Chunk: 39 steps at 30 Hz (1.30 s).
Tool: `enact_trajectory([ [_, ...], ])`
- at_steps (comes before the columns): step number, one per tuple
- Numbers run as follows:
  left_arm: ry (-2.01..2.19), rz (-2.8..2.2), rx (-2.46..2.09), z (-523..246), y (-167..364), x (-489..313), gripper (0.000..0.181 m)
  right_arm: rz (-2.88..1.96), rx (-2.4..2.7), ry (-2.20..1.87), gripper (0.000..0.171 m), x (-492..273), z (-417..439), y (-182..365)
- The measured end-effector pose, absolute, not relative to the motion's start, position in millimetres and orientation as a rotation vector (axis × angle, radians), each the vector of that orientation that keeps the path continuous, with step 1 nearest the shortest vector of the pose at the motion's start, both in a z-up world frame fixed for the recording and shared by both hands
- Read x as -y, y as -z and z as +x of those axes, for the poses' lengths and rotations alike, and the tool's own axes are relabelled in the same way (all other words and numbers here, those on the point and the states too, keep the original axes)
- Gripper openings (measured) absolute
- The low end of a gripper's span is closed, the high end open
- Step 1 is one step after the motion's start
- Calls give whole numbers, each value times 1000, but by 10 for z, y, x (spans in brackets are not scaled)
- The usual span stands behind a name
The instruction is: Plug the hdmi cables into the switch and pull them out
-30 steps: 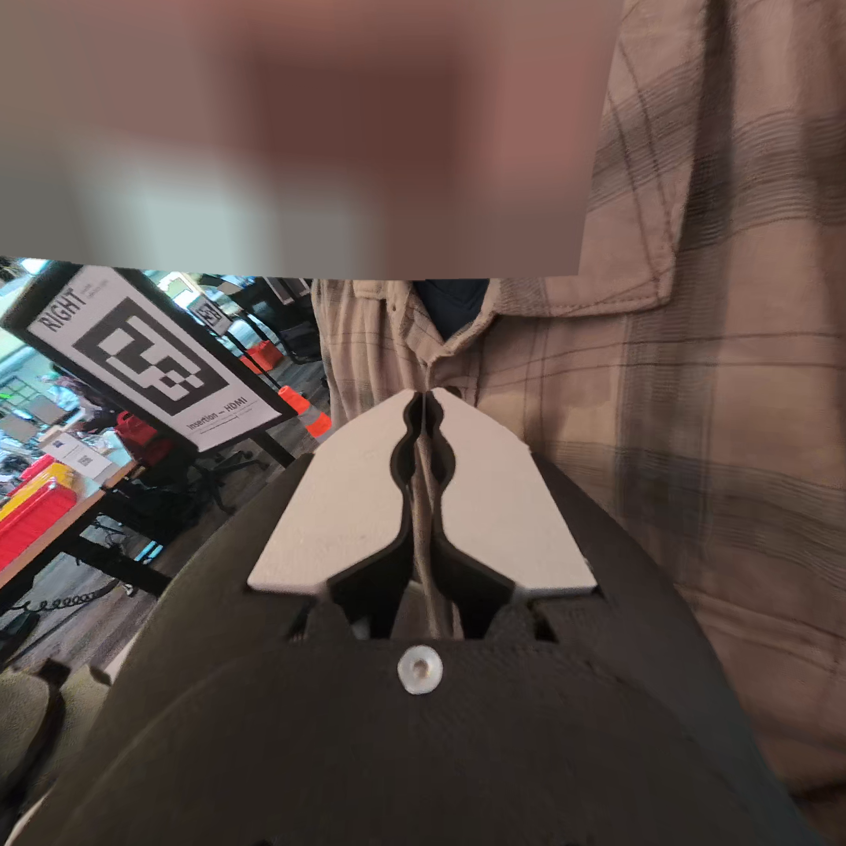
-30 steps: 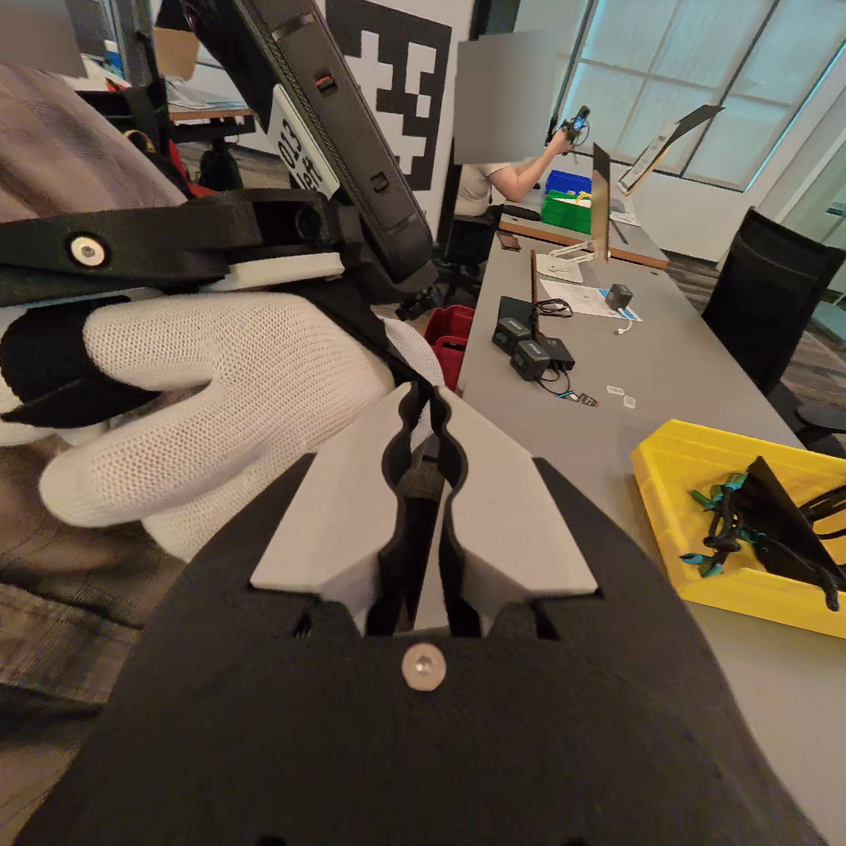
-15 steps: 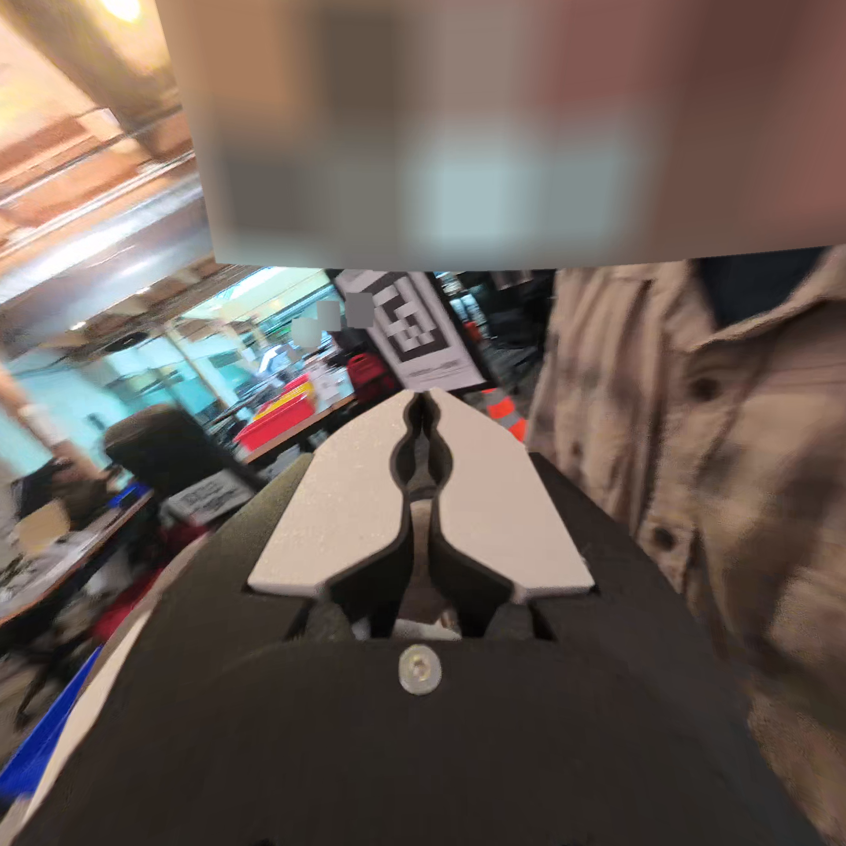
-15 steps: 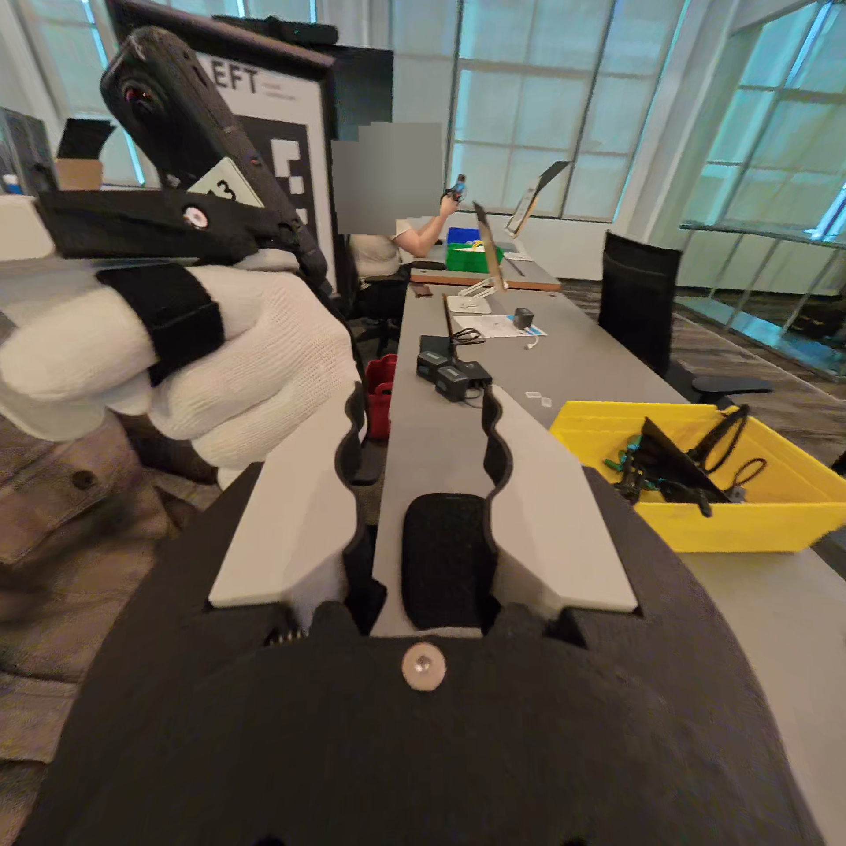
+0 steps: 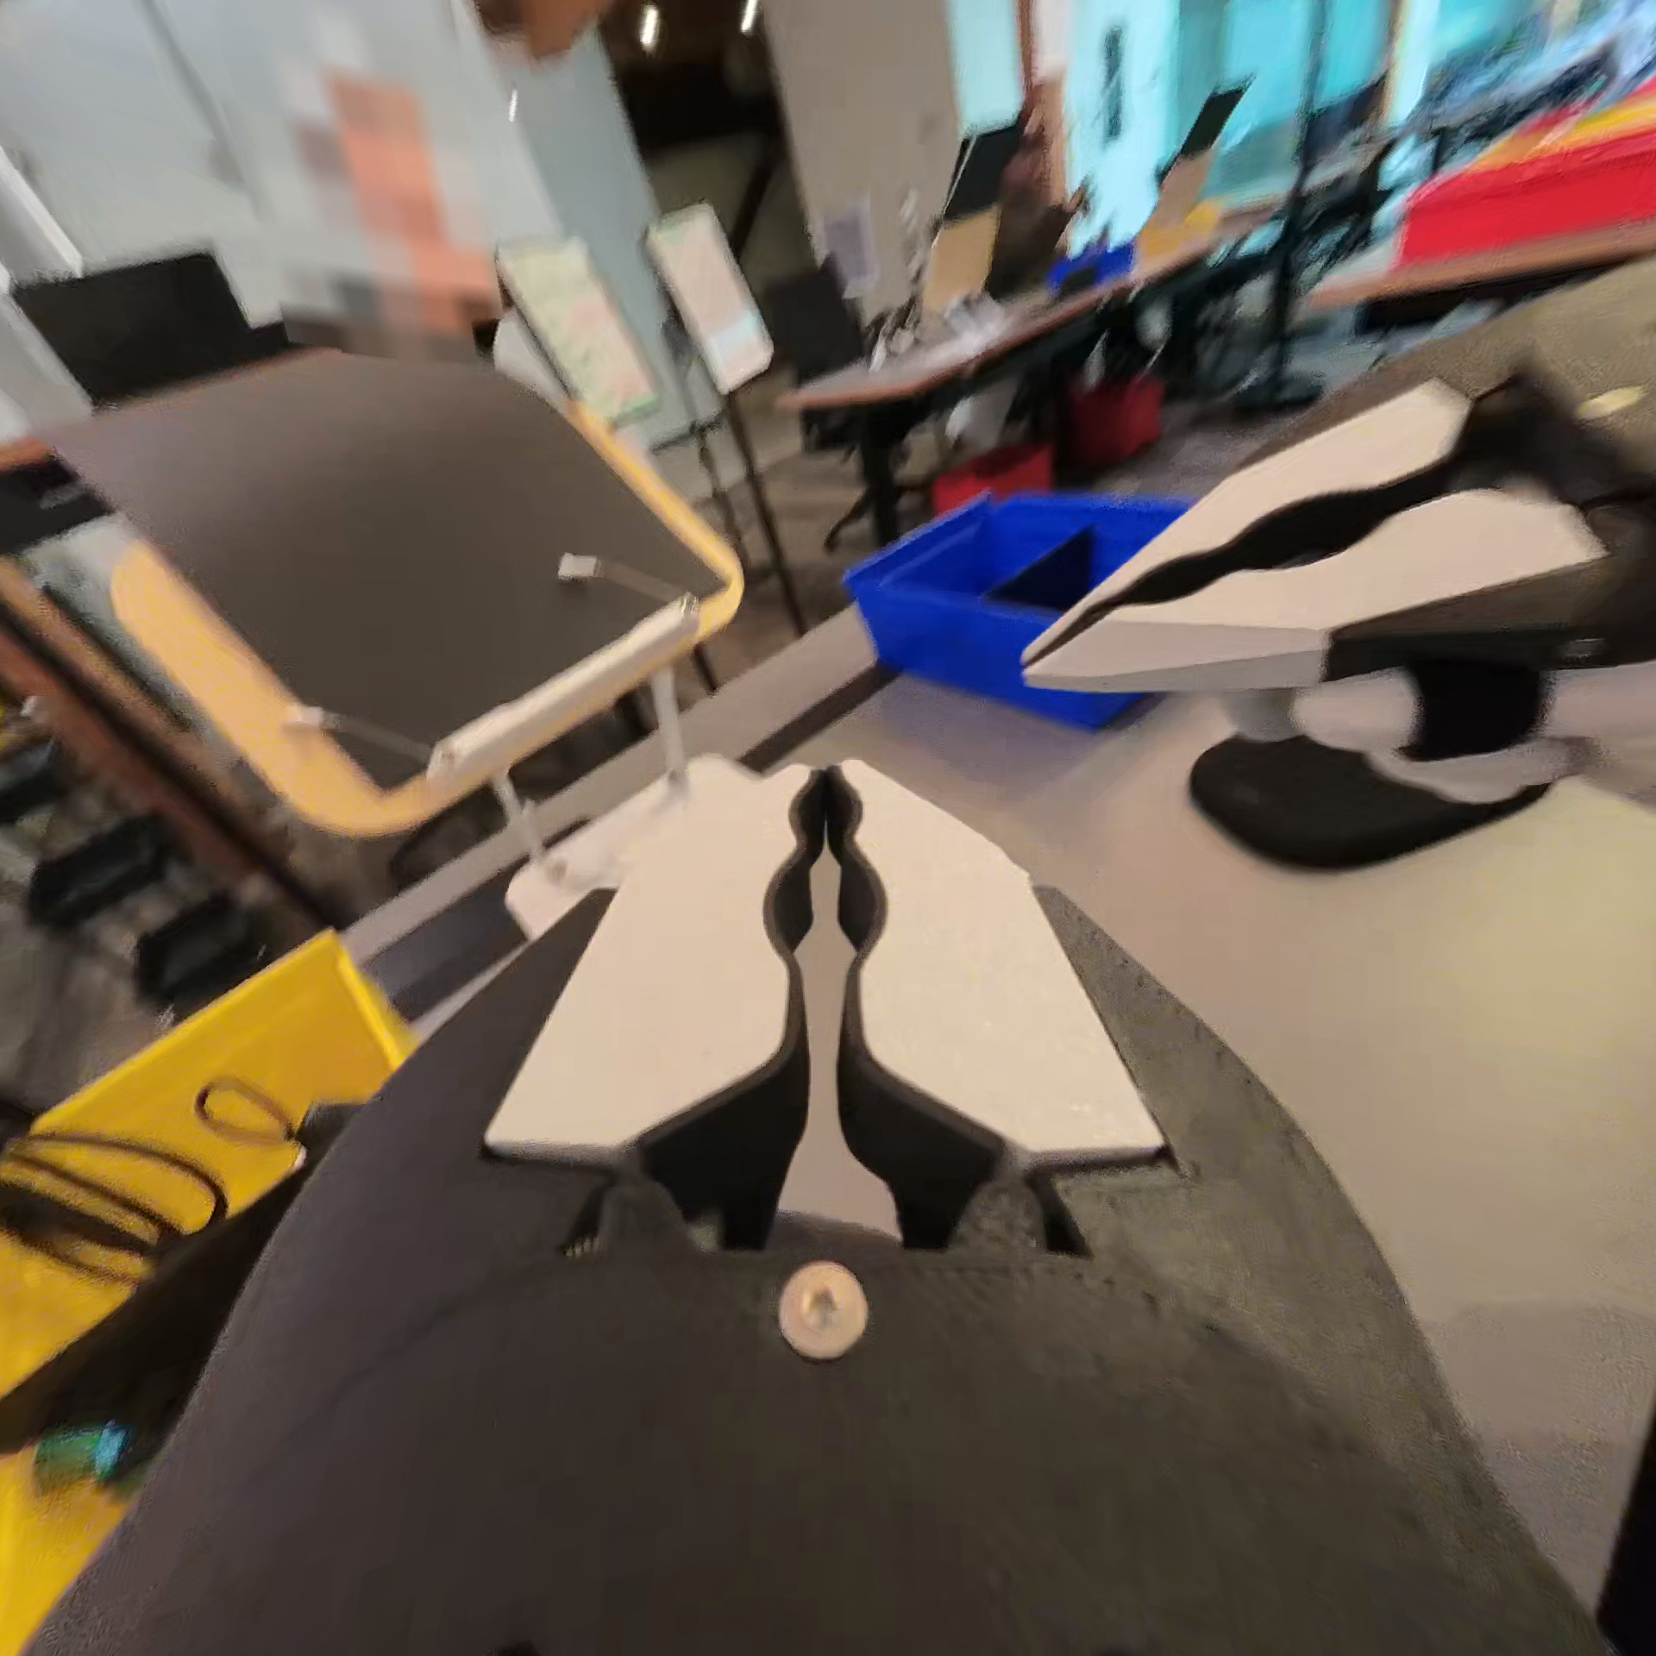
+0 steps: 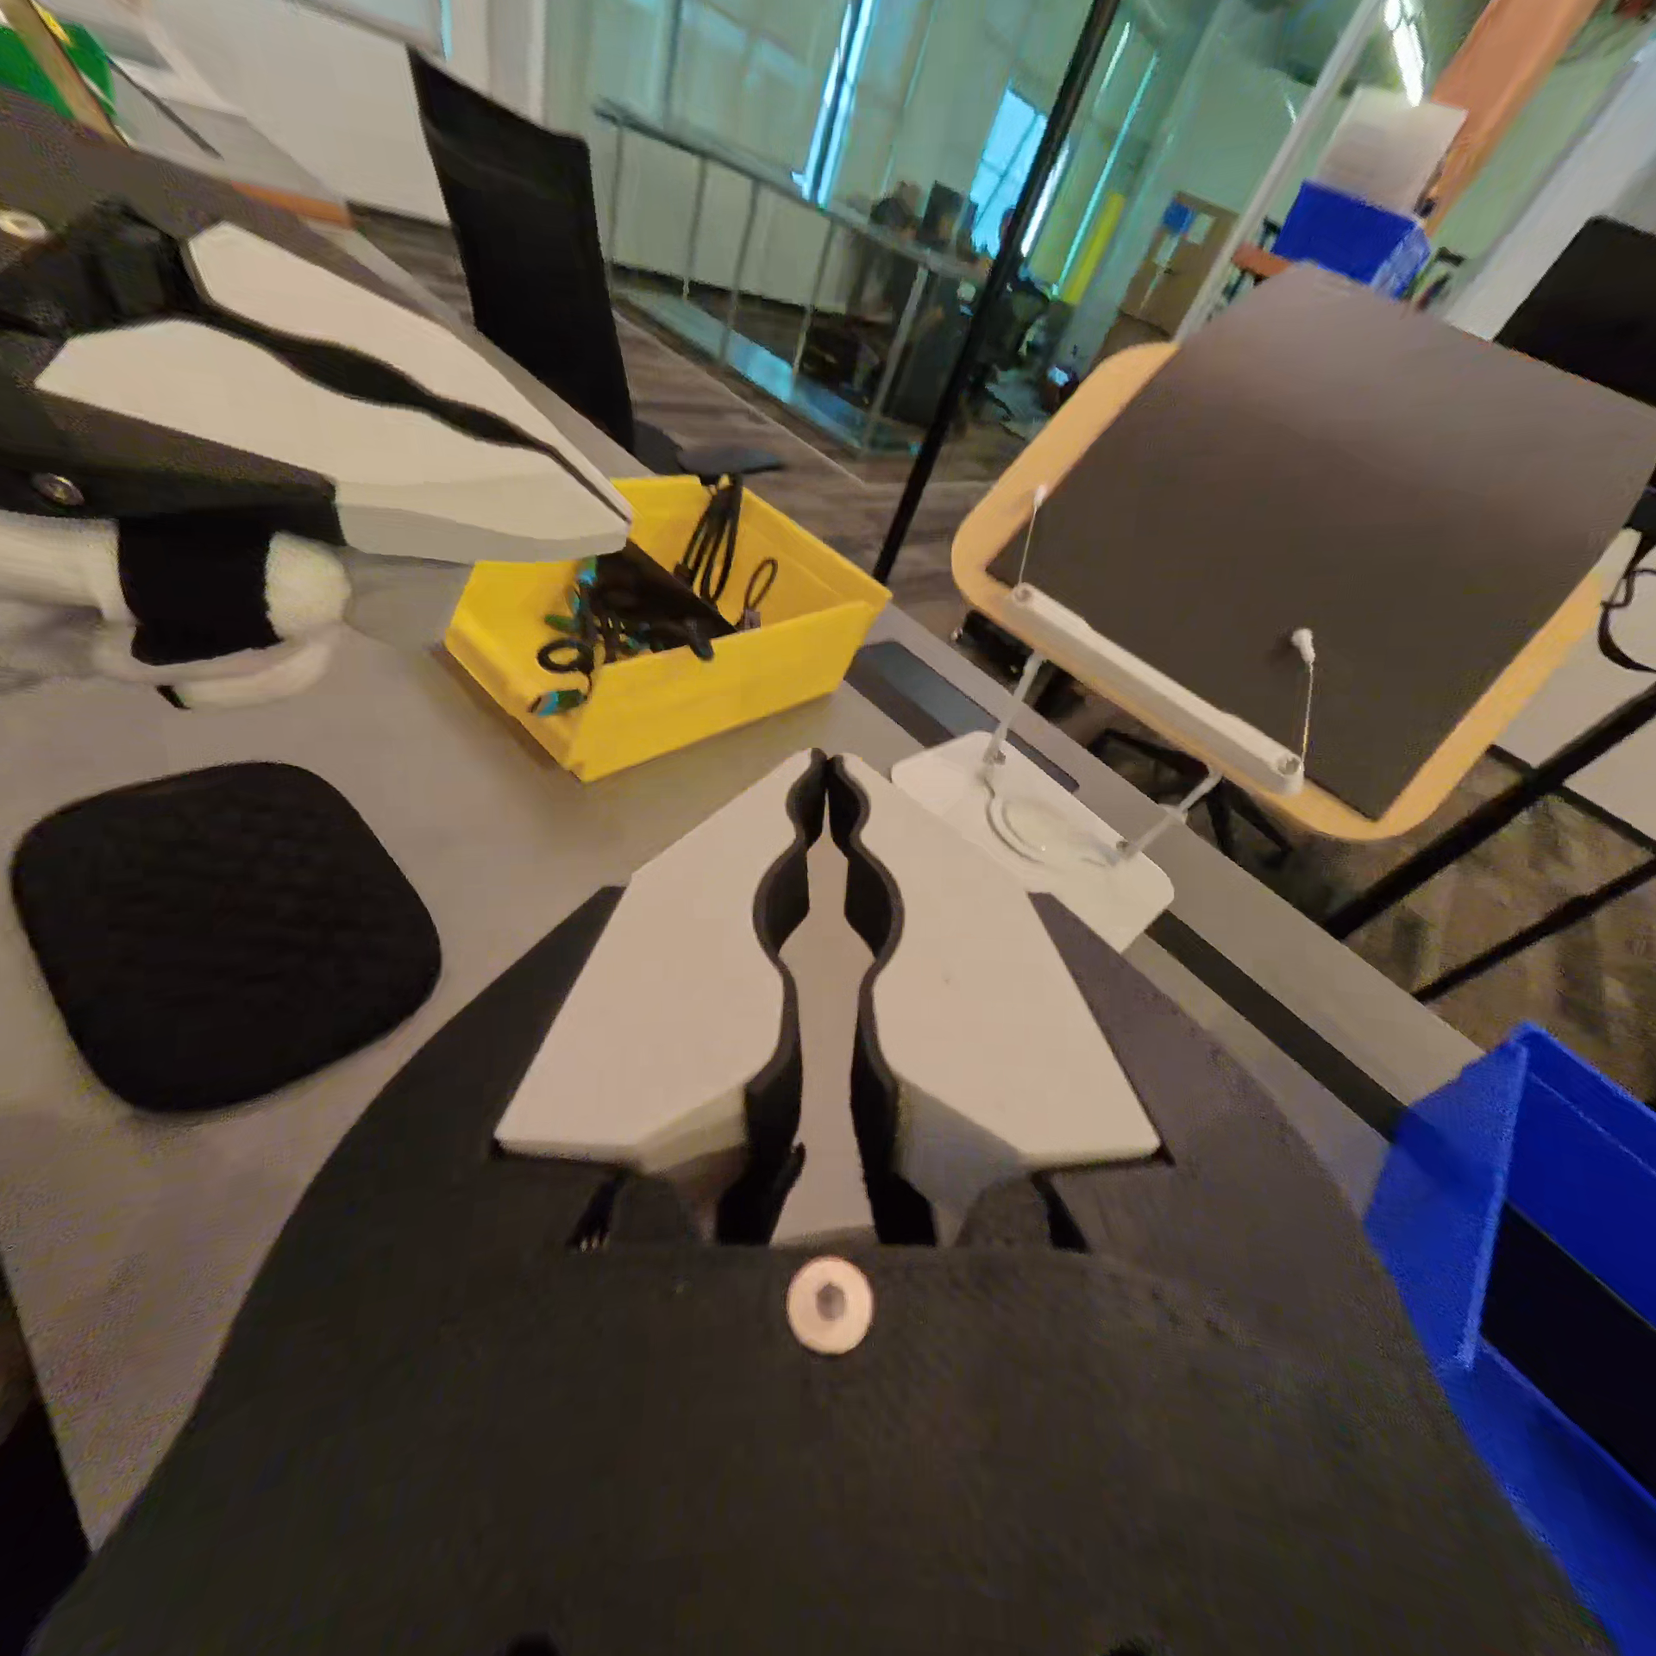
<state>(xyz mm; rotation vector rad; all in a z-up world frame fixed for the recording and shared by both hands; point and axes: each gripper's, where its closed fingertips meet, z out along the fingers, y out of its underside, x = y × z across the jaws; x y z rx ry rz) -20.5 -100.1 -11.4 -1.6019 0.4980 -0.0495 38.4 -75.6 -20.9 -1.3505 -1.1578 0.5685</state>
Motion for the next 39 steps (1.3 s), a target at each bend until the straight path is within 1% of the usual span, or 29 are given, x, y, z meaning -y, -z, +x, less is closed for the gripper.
enact_trajectory([
  [1,16,-1670,-489,-247,273,920,1,-1386,1175,-522,11,702,355,335],
  [2,-9,-1708,-462,-291,388,855,5,-1427,1182,-483,20,642,327,466],
  [4,-55,-1768,-427,-358,589,758,5,-1484,1199,-416,22,540,275,729],
  [6,-91,-1867,-423,-399,824,688,13,-1541,1214,-364,23,456,232,1004],
  [9,-153,-1936,-424,-473,1052,622,14,-1595,1240,-332,27,411,164,1313],
  [10,-162,-1941,-419,-493,1092,606,13,-1596,1250,-323,26,416,143,1363],
  [12,-162,-1962,-427,-498,1167,592,11,-1586,1266,-316,25,449,101,1389],
  [15,-237,-1942,-450,-534,1163,576,9,-1563,1262,-335,26,500,63,1311],
  [18,-217,-1938,-442,-522,1162,575,7,-1551,1242,-346,28,503,66,1246],
  [20,-206,-1939,-440,-517,1168,574,10,-1556,1231,-340,30,482,80,1246],
  [23,-194,-1939,-442,-487,1185,574,21,-1567,1217,-320,35,439,99,1276],
  [26,-197,-1938,-455,-446,1218,572,24,-1565,1216,-306,33,427,103,1291],
  [27,-198,-1932,-458,-433,1225,572,22,-1560,1214,-305,31,429,101,1283],
  [29,-193,-1888,-491,-379,1209,585,0,-1539,1229,-306,21,456,96,1269],
  [32,-194,-1870,-539,-316,1213,600,0,-1510,1238,-299,7,475,90,1235],
  [33,-179,-1862,-537,-298,1201,602,6,-1509,1238,-296,2,473,89,1231],
  [35,-148,-1860,-522,-290,1192,601,18,-1501,1220,-301,0,458,96,1214],
  [37,-122,-1836,-518,-284,1156,597,30,-1510,1203,-314,18,429,111,1224],
  [39,-110,-1857,-555,-272,1177,602,42,-1520,1197,-316,23,388,139,1255],
])
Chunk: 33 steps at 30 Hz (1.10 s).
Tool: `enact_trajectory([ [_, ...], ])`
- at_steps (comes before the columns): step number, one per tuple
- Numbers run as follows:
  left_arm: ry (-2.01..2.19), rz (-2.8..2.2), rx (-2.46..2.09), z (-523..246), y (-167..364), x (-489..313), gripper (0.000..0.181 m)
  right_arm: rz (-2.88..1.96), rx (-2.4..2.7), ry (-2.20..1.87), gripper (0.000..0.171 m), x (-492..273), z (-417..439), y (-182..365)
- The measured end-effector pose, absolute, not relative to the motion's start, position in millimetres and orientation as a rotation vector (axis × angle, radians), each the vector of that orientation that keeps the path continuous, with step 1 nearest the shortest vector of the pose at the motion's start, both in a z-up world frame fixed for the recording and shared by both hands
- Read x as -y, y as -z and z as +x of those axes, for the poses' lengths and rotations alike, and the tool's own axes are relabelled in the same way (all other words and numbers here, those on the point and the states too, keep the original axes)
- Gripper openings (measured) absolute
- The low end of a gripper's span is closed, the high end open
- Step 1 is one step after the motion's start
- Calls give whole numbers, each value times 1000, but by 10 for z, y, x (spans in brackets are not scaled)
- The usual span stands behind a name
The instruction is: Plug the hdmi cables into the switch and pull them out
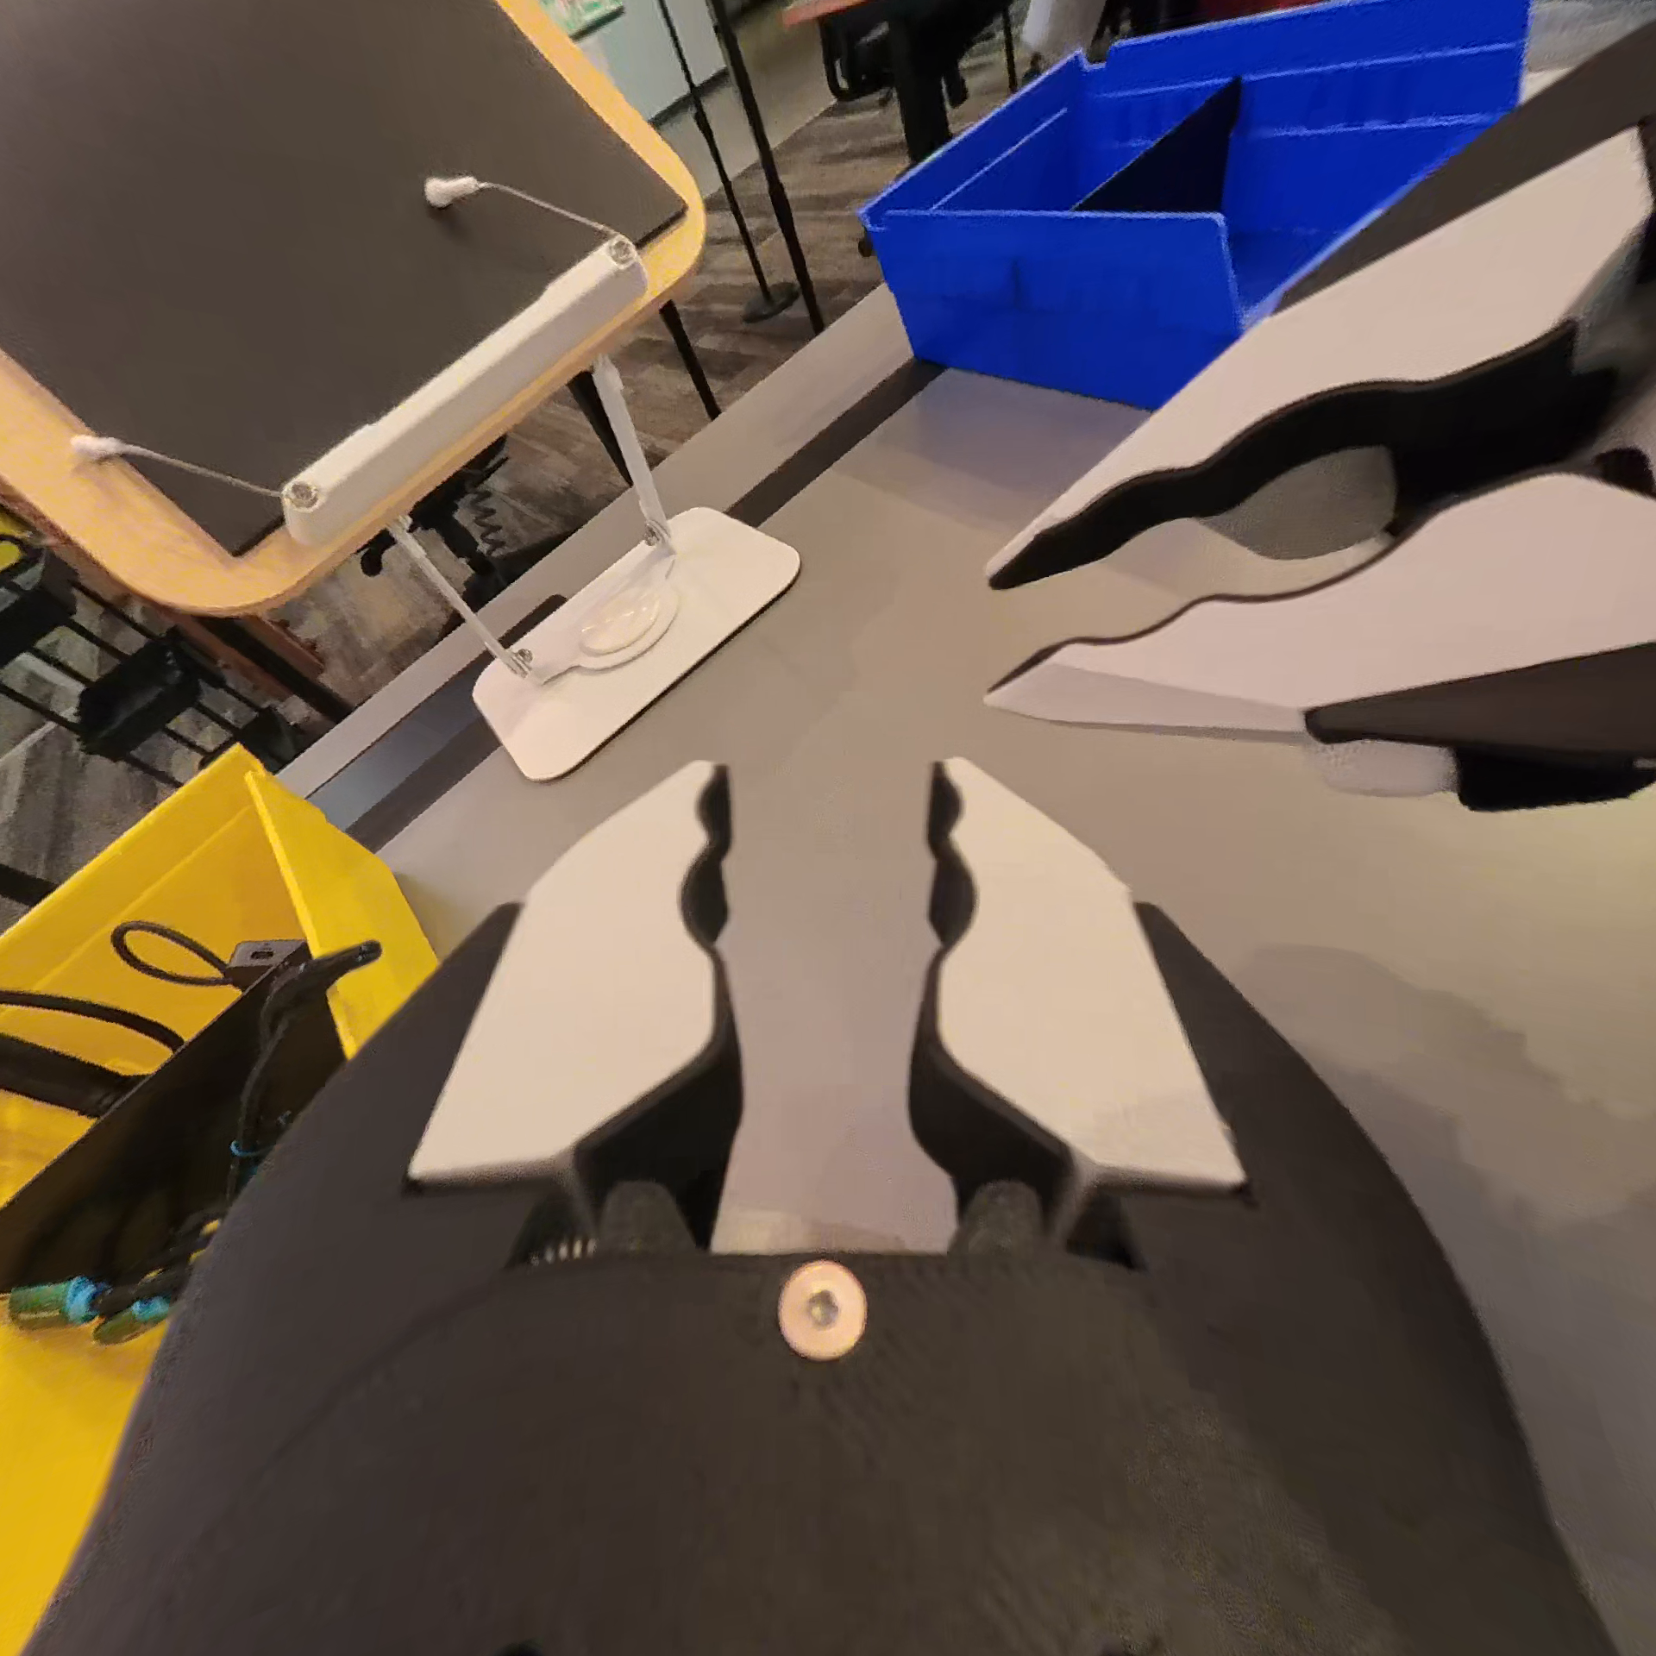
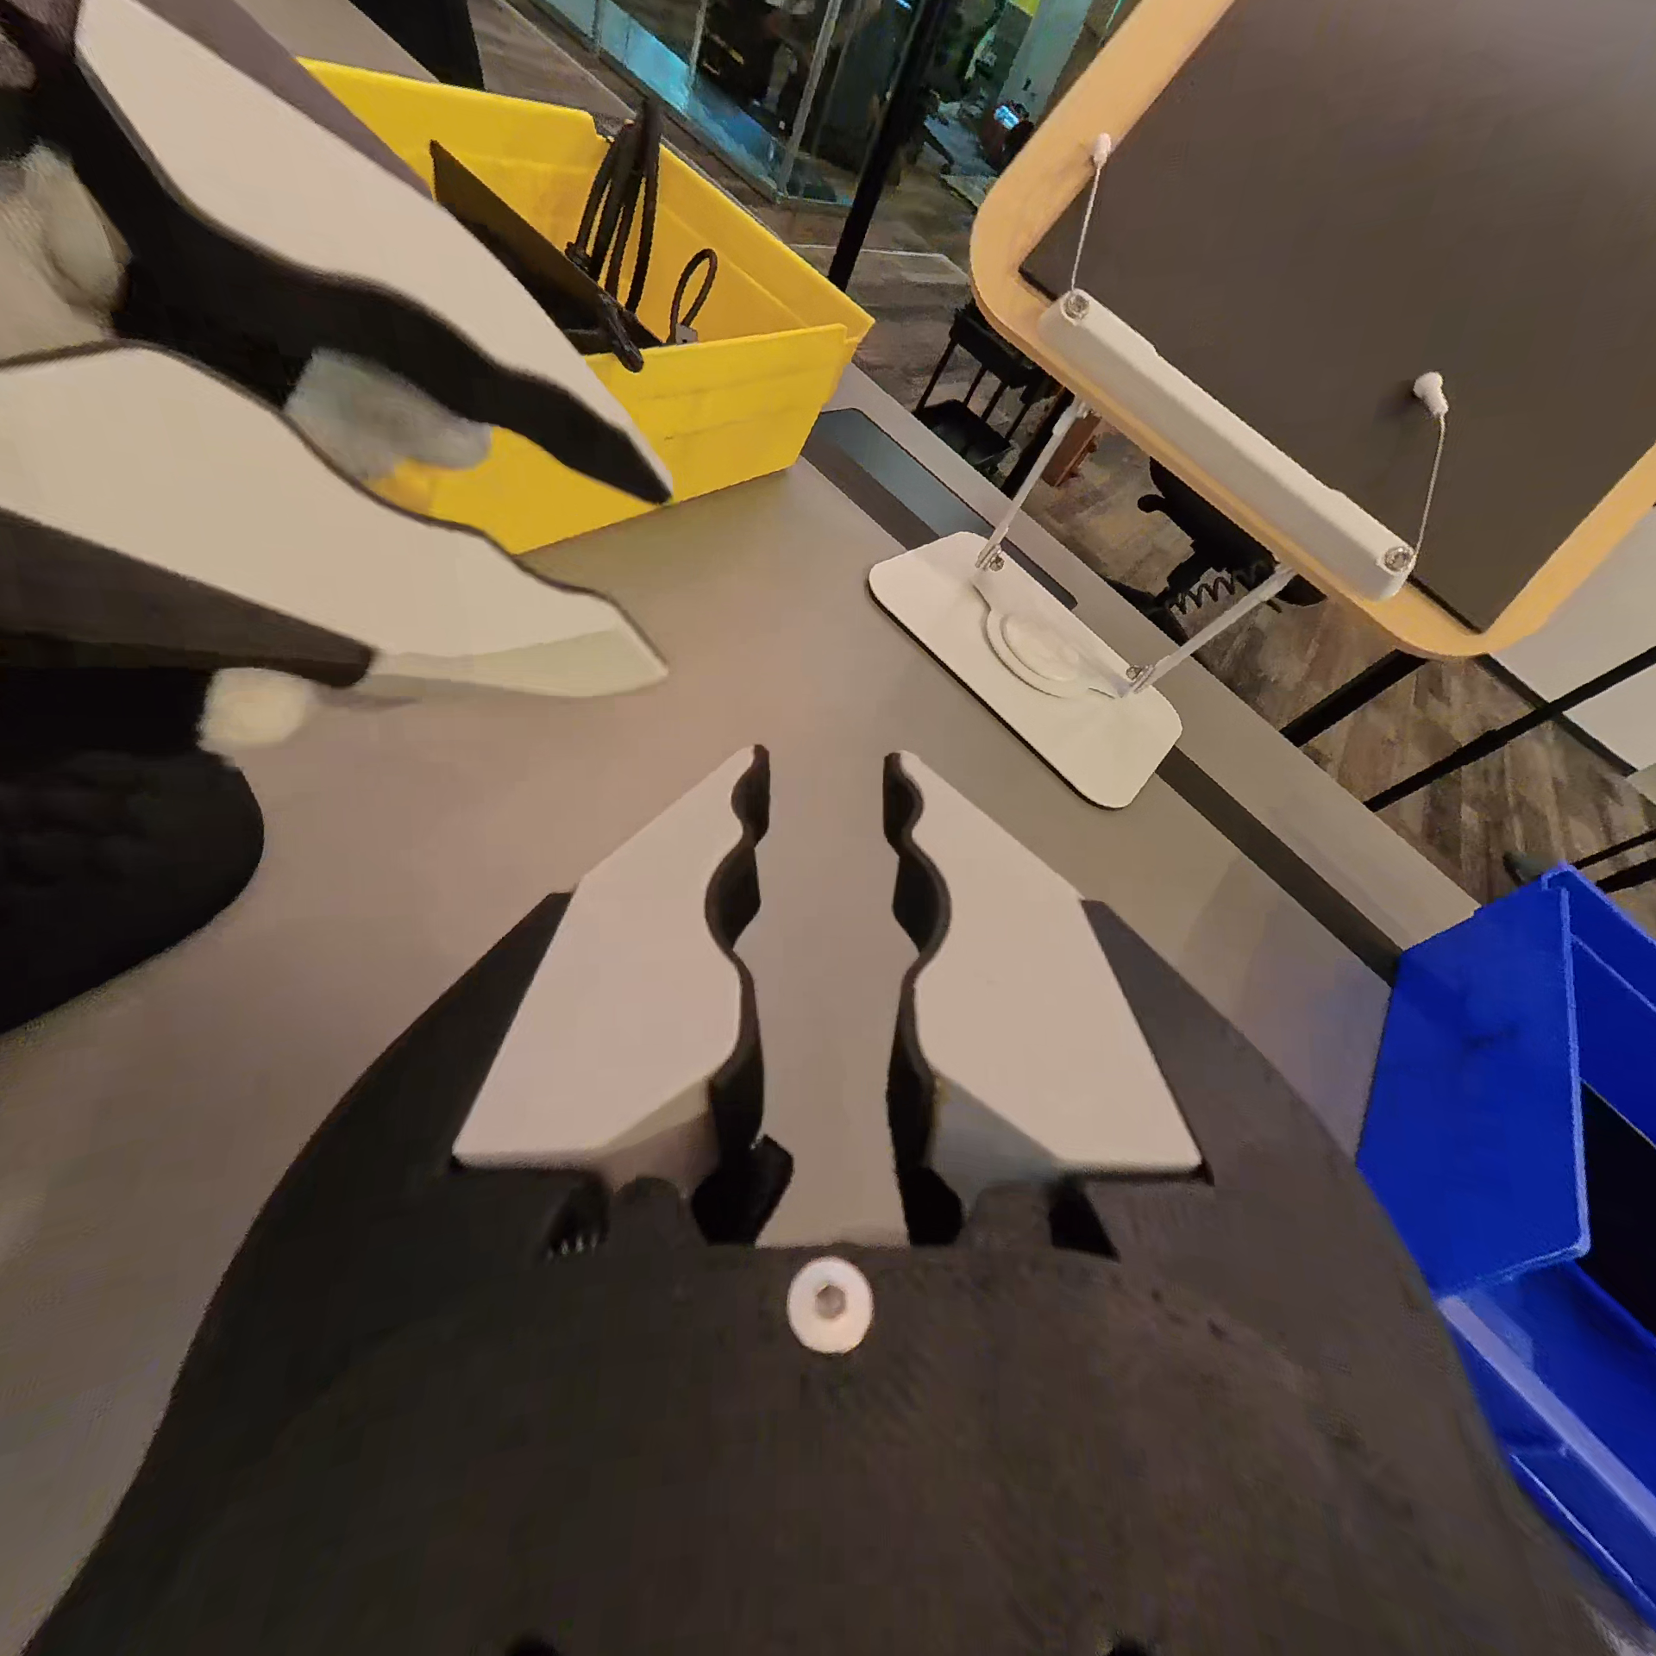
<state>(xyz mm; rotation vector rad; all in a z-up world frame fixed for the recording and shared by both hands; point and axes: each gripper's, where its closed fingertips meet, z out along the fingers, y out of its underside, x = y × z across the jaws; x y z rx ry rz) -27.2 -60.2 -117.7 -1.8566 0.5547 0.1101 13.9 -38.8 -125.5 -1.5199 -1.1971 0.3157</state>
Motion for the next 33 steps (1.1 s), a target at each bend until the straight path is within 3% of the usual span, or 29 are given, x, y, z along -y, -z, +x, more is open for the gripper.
enact_trajectory([
  [4,-115,-1783,-601,-374,961,633,49,-1551,1184,-338,23,296,183,1348],
  [6,-166,-1746,-569,-614,782,650,43,-1573,1177,-359,22,246,200,1412],
  [12,-306,-1685,-450,-1641,367,835,2,-1610,1182,-390,18,94,226,1585],
  [17,-384,-1755,-386,-2349,400,1084,5,-1619,1195,-440,16,27,166,1680],
  [21,-572,-1853,-448,-2691,658,1197,22,-1628,1218,-467,15,7,64,1774],
  [28,-636,-1918,-439,-2947,839,1058,35,-1619,1252,-512,15,-3,-115,1852],
  [33,-689,-1892,-507,-3116,744,826,34,-1613,1276,-536,15,-14,-193,1902],
])
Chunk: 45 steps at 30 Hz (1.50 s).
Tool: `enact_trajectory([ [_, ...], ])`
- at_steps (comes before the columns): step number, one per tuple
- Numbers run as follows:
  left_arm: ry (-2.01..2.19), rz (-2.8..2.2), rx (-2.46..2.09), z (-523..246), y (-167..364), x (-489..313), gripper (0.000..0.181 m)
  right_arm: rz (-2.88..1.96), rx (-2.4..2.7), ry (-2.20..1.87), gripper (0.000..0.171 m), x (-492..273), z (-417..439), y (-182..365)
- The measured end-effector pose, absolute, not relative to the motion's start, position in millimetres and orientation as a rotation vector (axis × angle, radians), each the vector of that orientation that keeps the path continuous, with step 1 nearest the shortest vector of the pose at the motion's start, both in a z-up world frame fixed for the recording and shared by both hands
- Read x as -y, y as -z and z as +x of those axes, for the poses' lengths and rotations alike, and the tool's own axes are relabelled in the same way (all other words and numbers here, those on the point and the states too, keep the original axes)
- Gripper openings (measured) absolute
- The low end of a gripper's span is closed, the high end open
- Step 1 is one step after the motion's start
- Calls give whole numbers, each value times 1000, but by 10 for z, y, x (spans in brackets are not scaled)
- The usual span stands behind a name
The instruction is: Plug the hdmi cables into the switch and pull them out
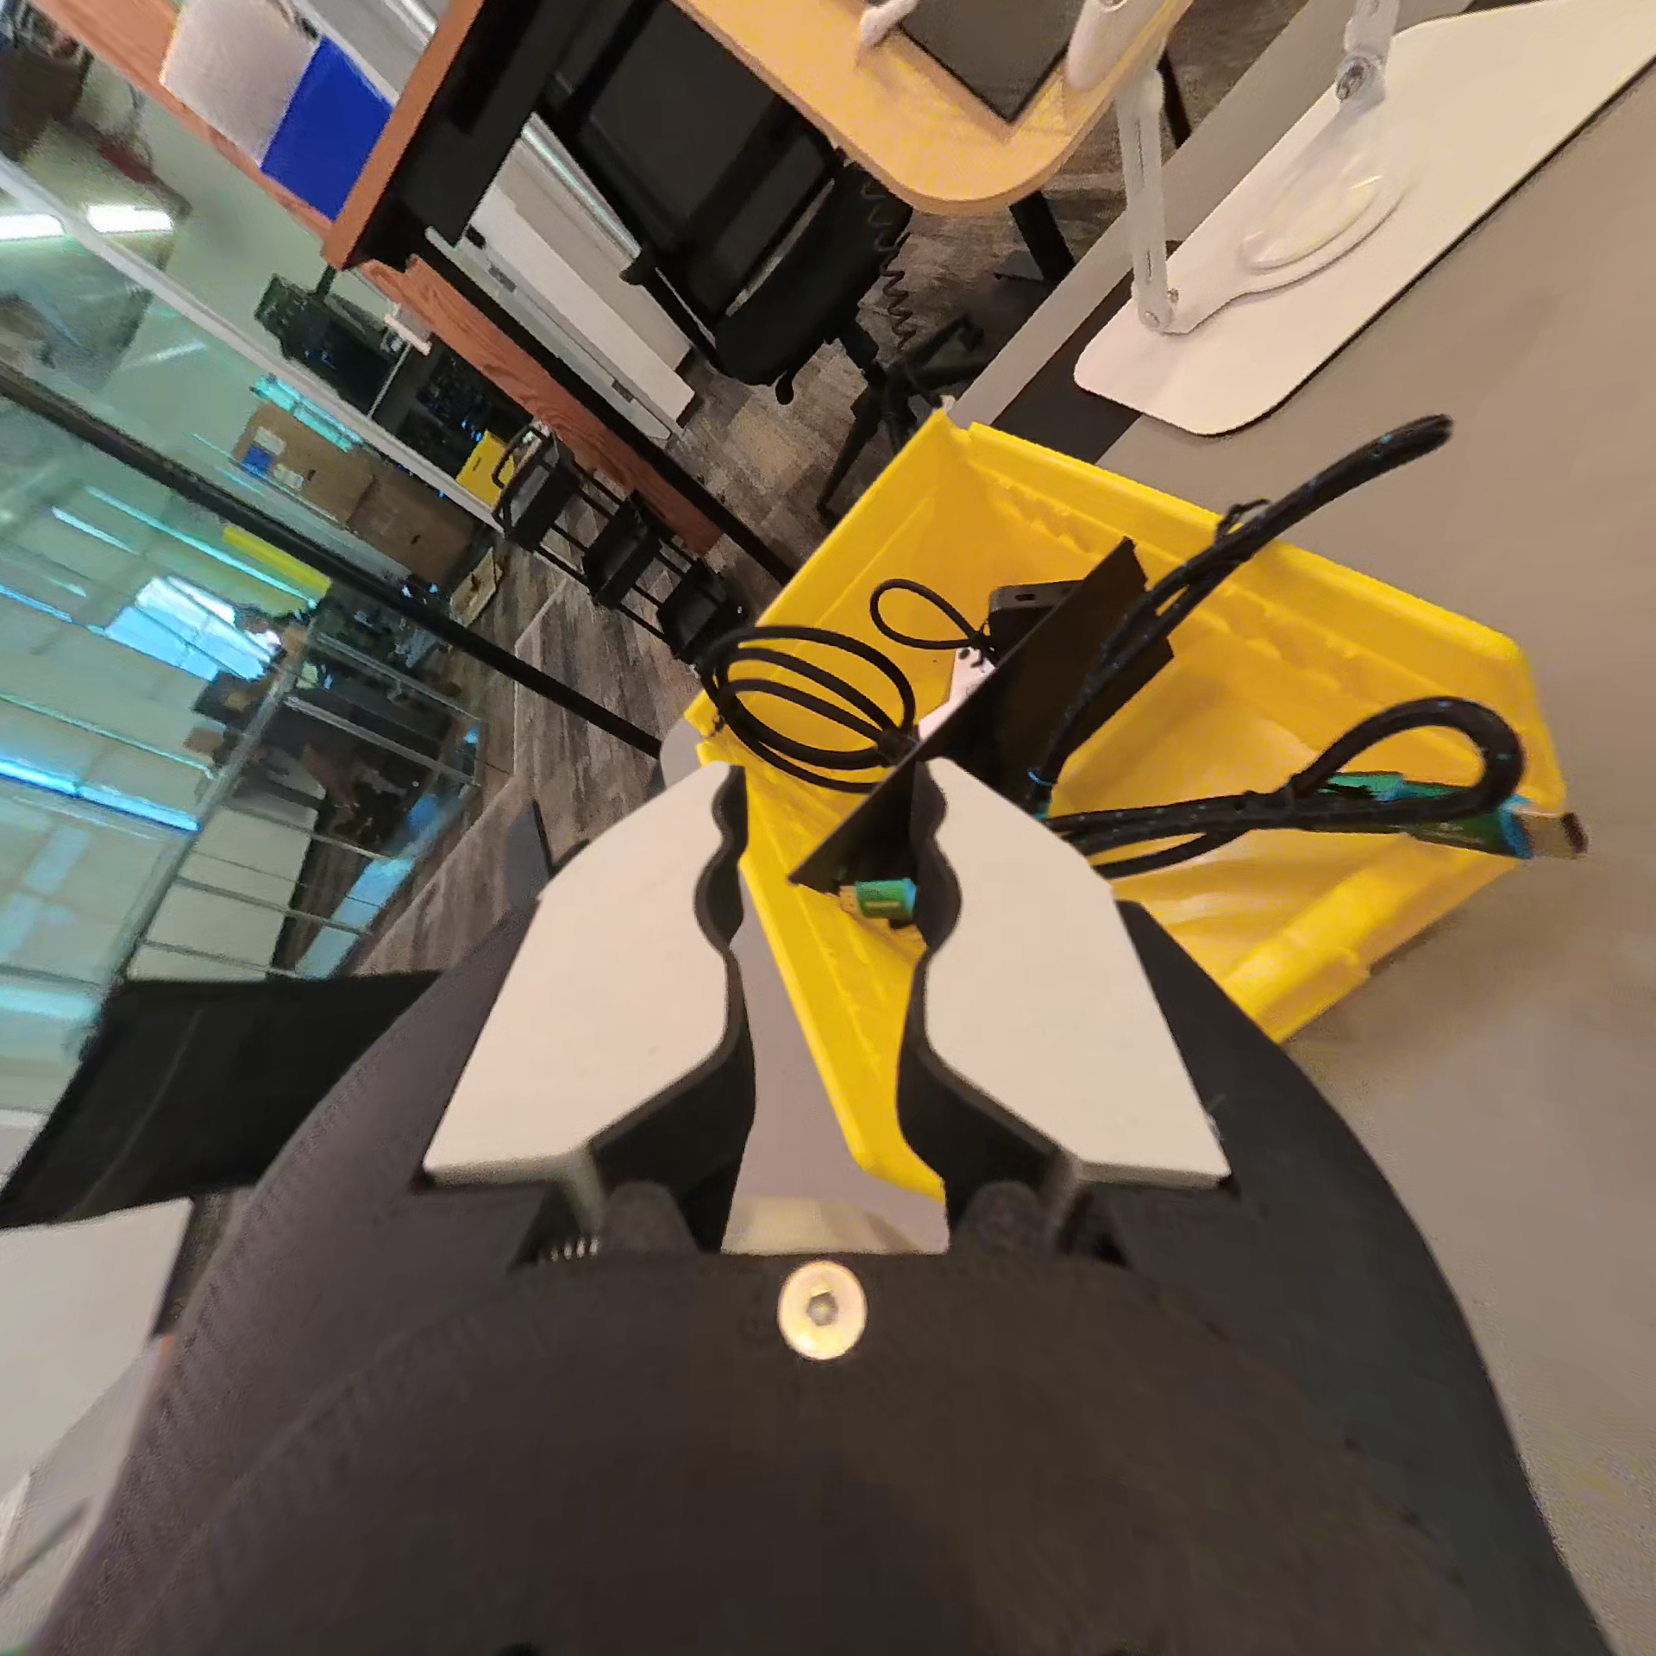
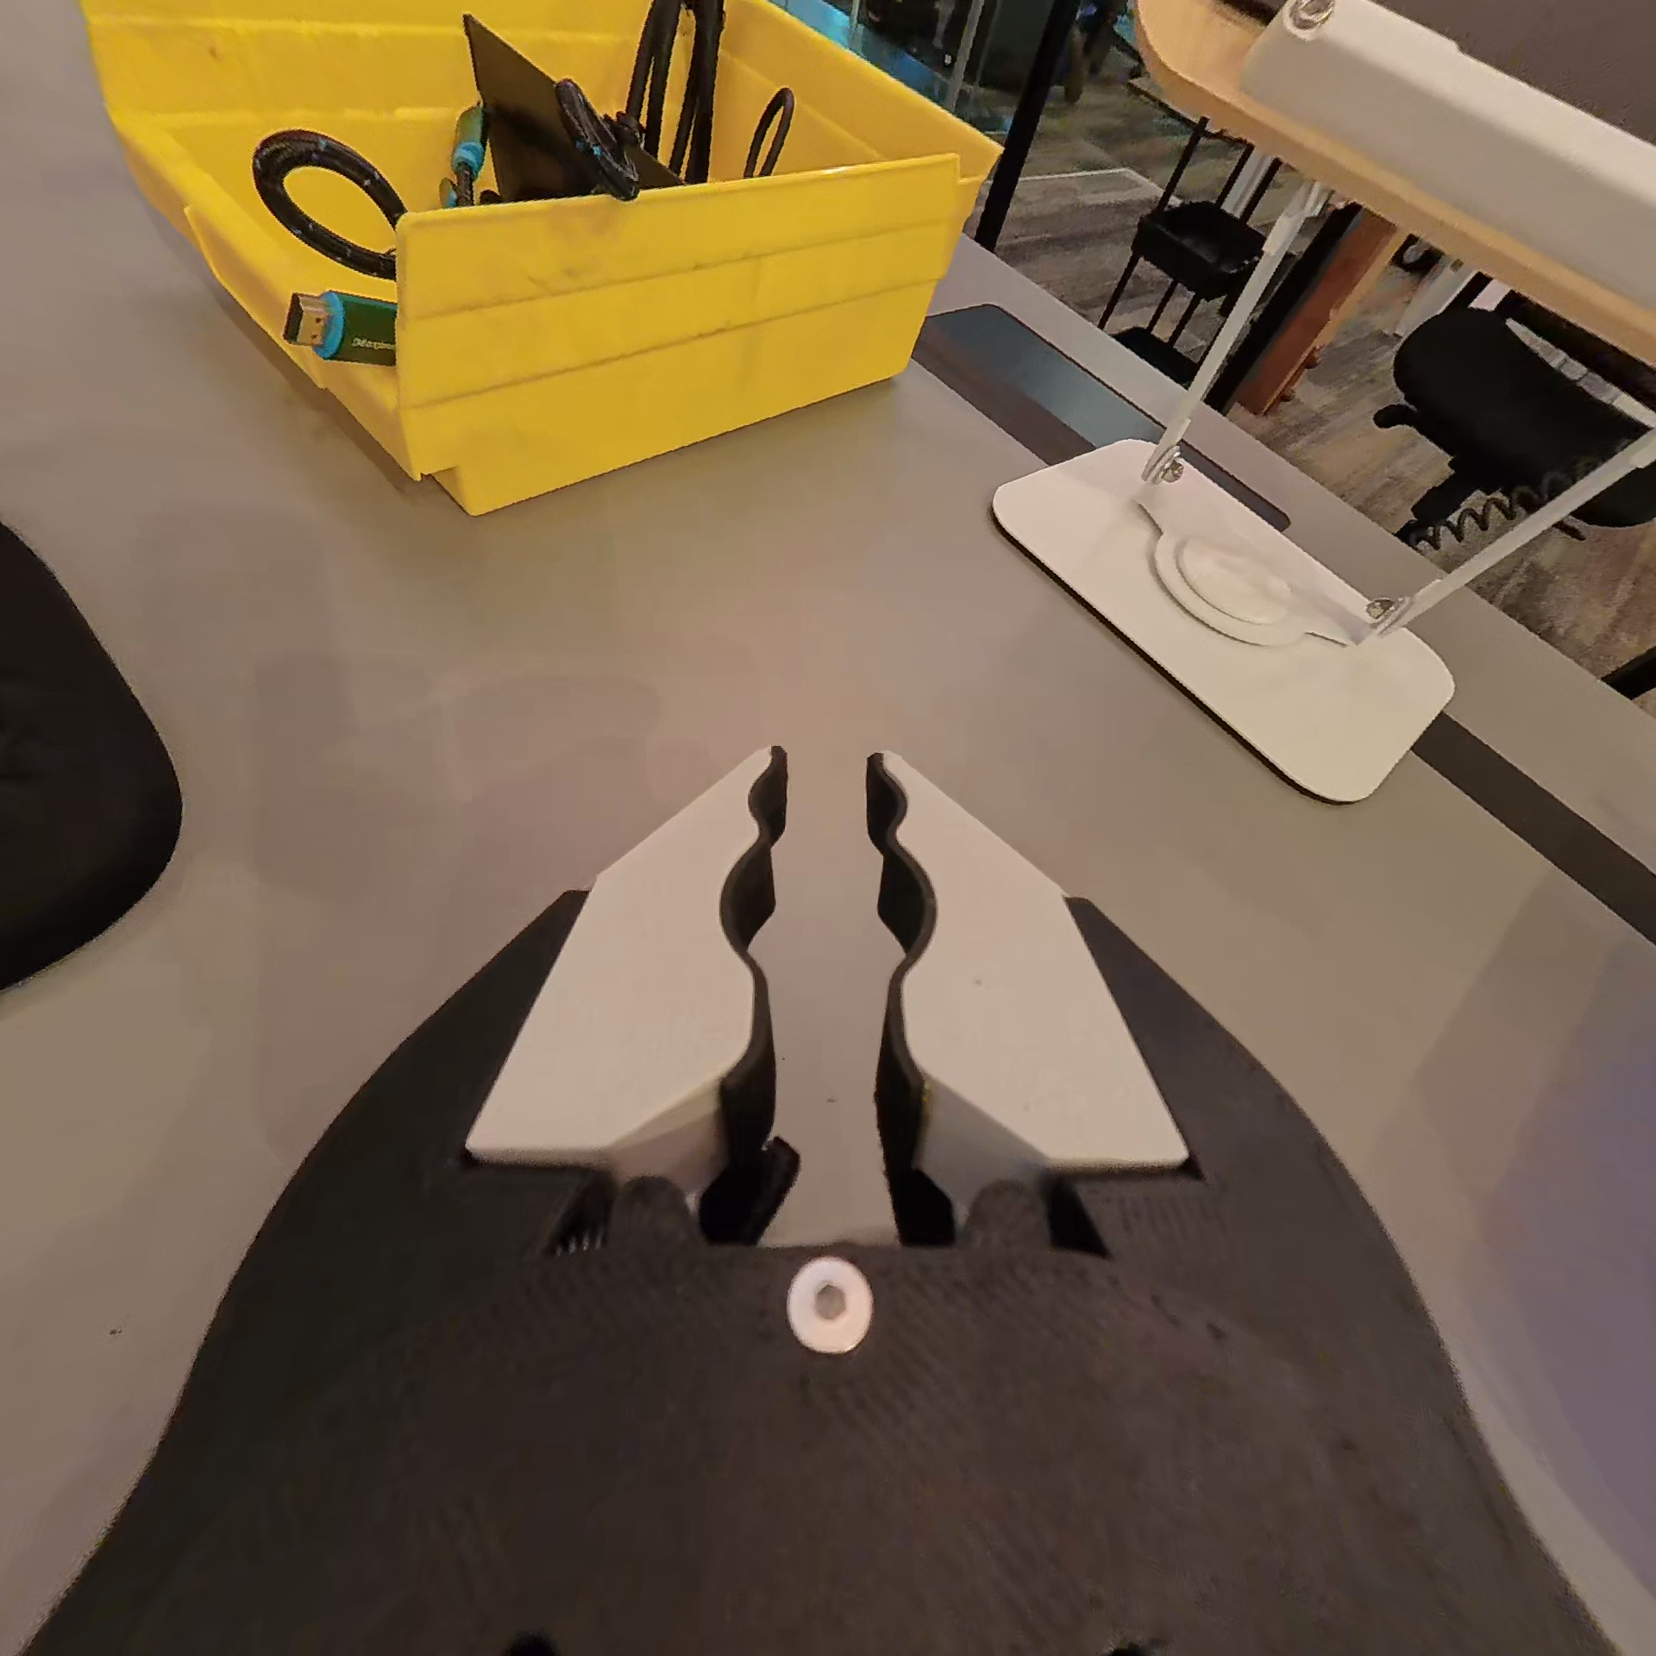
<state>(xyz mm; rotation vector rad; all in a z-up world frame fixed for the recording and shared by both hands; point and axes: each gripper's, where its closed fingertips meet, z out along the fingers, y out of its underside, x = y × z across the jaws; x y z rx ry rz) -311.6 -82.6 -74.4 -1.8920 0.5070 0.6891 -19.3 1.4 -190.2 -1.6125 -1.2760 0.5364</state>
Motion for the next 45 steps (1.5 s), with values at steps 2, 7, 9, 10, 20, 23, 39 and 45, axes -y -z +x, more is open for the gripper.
enact_trajectory([
  [2,-732,-1896,-589,-3164,746,723,32,-1614,1282,-546,15,-12,-205,1923],
  [7,-688,-1953,-891,-3056,978,613,32,-1622,1281,-563,15,-17,-189,1950],
  [9,-659,-1971,-1031,-2959,1168,633,32,-1626,1286,-569,15,-8,-181,1972],
  [10,-661,-1996,-1083,-2953,1279,641,32,-1630,1288,-572,15,-1,-176,1984],
  [20,-617,-2090,-1449,-2991,2065,520,36,-1654,1297,-581,15,11,-144,2065],
  [23,-690,-2048,-1429,-3126,1889,436,28,-1655,1300,-578,15,11,-136,2075],
  [39,-1218,-1840,-1692,-4163,1393,-873,62,-1688,1290,-606,15,-52,-90,2161],
  [45,-1310,-1699,-1628,-4193,1564,-1131,21,-1697,1294,-628,15,-57,-99,2200],
])
